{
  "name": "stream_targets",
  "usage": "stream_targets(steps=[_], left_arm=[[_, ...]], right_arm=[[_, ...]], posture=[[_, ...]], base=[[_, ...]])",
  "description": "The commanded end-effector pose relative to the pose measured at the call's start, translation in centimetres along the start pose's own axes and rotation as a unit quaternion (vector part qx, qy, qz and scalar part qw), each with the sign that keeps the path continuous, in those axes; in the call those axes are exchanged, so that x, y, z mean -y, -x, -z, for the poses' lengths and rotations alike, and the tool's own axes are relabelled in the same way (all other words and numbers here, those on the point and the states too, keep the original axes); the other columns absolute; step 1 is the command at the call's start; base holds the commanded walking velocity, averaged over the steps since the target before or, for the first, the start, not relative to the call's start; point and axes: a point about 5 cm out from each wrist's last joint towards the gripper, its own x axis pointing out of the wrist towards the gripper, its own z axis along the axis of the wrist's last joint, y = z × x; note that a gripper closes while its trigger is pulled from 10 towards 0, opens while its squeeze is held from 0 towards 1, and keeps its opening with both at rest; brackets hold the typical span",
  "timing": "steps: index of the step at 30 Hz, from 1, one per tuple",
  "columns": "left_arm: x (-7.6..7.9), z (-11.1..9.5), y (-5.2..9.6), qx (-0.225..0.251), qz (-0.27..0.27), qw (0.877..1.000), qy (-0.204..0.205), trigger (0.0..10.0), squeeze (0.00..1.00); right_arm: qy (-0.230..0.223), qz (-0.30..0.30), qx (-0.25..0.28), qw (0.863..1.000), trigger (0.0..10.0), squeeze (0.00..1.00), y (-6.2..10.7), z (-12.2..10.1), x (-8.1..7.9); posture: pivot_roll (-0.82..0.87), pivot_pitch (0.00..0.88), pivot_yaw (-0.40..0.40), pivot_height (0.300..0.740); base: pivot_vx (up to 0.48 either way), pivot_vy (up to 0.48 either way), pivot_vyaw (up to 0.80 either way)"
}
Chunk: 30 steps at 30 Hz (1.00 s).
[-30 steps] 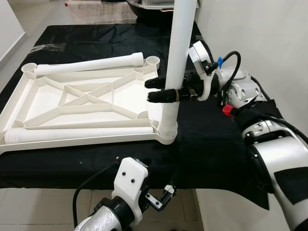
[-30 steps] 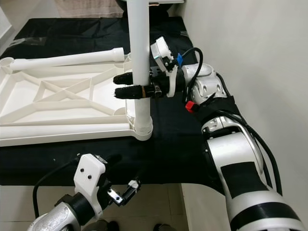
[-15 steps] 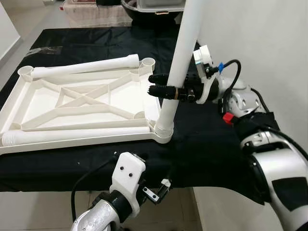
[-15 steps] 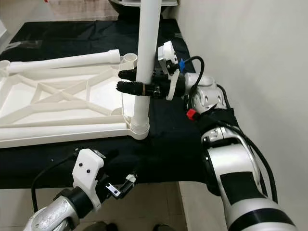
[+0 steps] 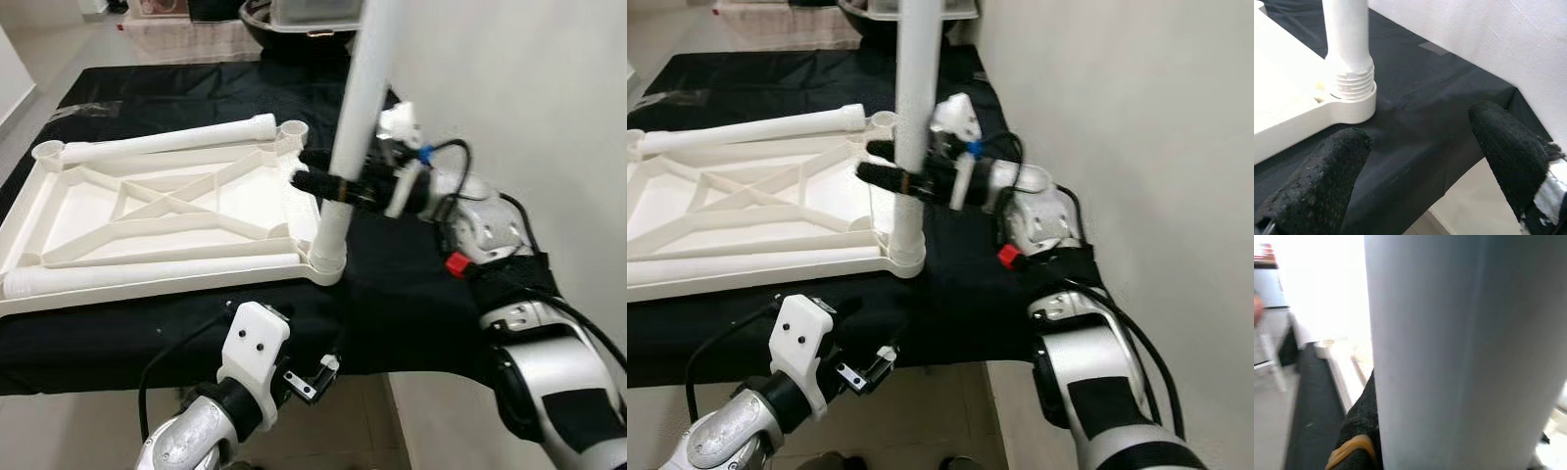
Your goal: Building children table
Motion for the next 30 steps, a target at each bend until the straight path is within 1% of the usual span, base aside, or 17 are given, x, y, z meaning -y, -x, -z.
stream_targets(steps=[1, 3, 5, 6, 8, 9, 11, 12, 14, 15, 17, 18, 19, 20, 23, 29, 30], left_arm=[[-0.2, 0.5, 0.0, -0.010, -0.003, 1.000, 0.001, 10.0, 0.00], [-0.2, 0.5, 0.0, -0.010, -0.003, 1.000, 0.001, 10.0, 0.00], [-0.2, 0.5, 0.0, -0.009, -0.003, 1.000, 0.001, 10.0, 0.00], [-0.2, 0.5, 0.0, -0.009, -0.003, 1.000, 0.001, 10.0, 0.00], [-0.2, 0.5, 0.0, -0.009, -0.004, 1.000, 0.000, 10.0, 0.00], [-0.2, 0.5, 0.0, -0.009, -0.004, 1.000, 0.000, 10.0, 0.00], [-0.4, 0.5, 0.0, -0.009, -0.005, 1.000, -0.003, 10.0, 0.00], [-0.4, 0.5, 0.0, -0.009, -0.005, 1.000, -0.003, 10.0, 0.00], [-0.5, 0.5, 0.0, -0.008, -0.004, 1.000, -0.004, 10.0, 0.00], [-0.5, 0.5, 0.0, -0.008, -0.004, 1.000, -0.004, 10.0, 0.00], [-0.6, 0.4, -0.1, -0.007, -0.005, 1.000, -0.006, 10.0, 0.00], [-0.6, 0.4, -0.1, -0.007, -0.005, 1.000, -0.006, 10.0, 0.00], [-0.7, 0.4, -0.1, -0.007, -0.006, 1.000, -0.007, 10.0, 0.00], [-0.8, 0.4, -0.1, -0.007, -0.007, 1.000, -0.009, 10.0, 0.00], [-1.0, 0.4, -0.2, -0.007, -0.009, 1.000, -0.011, 10.0, 0.00], [-1.3, 0.3, -0.2, -0.006, -0.011, 1.000, -0.014, 10.0, 0.00], [-1.4, 0.4, -0.2, -0.007, -0.011, 1.000, -0.017, 10.0, 0.00]], right_arm=[[-0.034, 0.029, -0.079, 0.996, 10.0, 0.00, 0.5, 3.6, -0.2], [-0.034, 0.029, -0.079, 0.996, 10.0, 0.00, 0.5, 3.6, -0.2], [-0.058, 0.098, -0.098, 0.989, 10.0, 0.00, -0.3, 4.2, 0.2], [-0.058, 0.098, -0.098, 0.989, 10.0, 0.00, -0.3, 4.2, 0.2], [-0.080, 0.154, -0.107, 0.979, 10.0, 0.00, -0.7, 4.7, 0.5], [-0.080, 0.154, -0.107, 0.979, 10.0, 0.00, -0.7, 4.7, 0.5], [-0.087, 0.205, -0.111, 0.969, 10.0, 0.00, -0.6, 5.0, 0.6], [-0.087, 0.205, -0.111, 0.969, 10.0, 0.00, -0.6, 5.0, 0.6], [-0.093, 0.245, -0.111, 0.959, 10.0, 0.00, -0.5, 5.1, 0.7], [-0.093, 0.245, -0.111, 0.959, 10.0, 0.00, -0.5, 5.1, 0.7], [-0.103, 0.291, -0.101, 0.946, 10.0, 0.00, -0.4, 5.3, 0.7], [-0.103, 0.291, -0.101, 0.946, 10.0, 0.00, -0.4, 5.3, 0.7], [-0.105, 0.314, -0.090, 0.939, 10.0, 0.00, -0.4, 5.3, 0.6], [-0.097, 0.334, -0.079, 0.934, 10.0, 0.00, -0.4, 5.3, 0.5], [-0.086, 0.355, -0.072, 0.928, 10.0, 0.00, -0.4, 5.5, 0.0], [-0.068, 0.380, -0.070, 0.920, 10.0, 0.00, -0.9, 5.4, -0.9], [-0.054, 0.381, -0.080, 0.920, 10.0, 0.00, -2.0, 5.3, -2.3]], posture=[[0.12, 0.218, -0.019, 0.740], [0.12, 0.218, -0.019, 0.740], [0.12, 0.211, -0.025, 0.740], [0.12, 0.211, -0.025, 0.740], [0.12, 0.207, -0.025, 0.740], [0.12, 0.207, -0.025, 0.740], [0.12, 0.205, -0.024, 0.740], [0.12, 0.205, -0.024, 0.740], [0.12, 0.202, -0.025, 0.740], [0.12, 0.202, -0.025, 0.740], [0.12, 0.201, -0.024, 0.740], [0.12, 0.201, -0.024, 0.740], [0.12, 0.199, -0.023, 0.740], [0.12, 0.198, -0.019, 0.740], [0.12, 0.198, -0.019, 0.740], [0.12, 0.197, -0.016, 0.740], [0.12, 0.196, -0.013, 0.740]], base=[[0.000, 0.000, 0.00], [0.000, 0.000, 0.00], [0.000, 0.000, 0.00], [0.000, 0.000, 0.00], [0.000, 0.000, 0.00], [0.000, 0.000, 0.00], [0.000, 0.000, 0.00], [0.000, 0.000, 0.00], [0.000, 0.000, 0.00], [0.000, 0.000, 0.00], [0.000, 0.000, 0.00], [0.000, 0.000, 0.00], [0.000, 0.000, 0.00], [0.000, 0.000, 0.00], [0.000, 0.000, 0.00], [0.000, 0.000, 0.00], [0.000, 0.000, 0.00]])
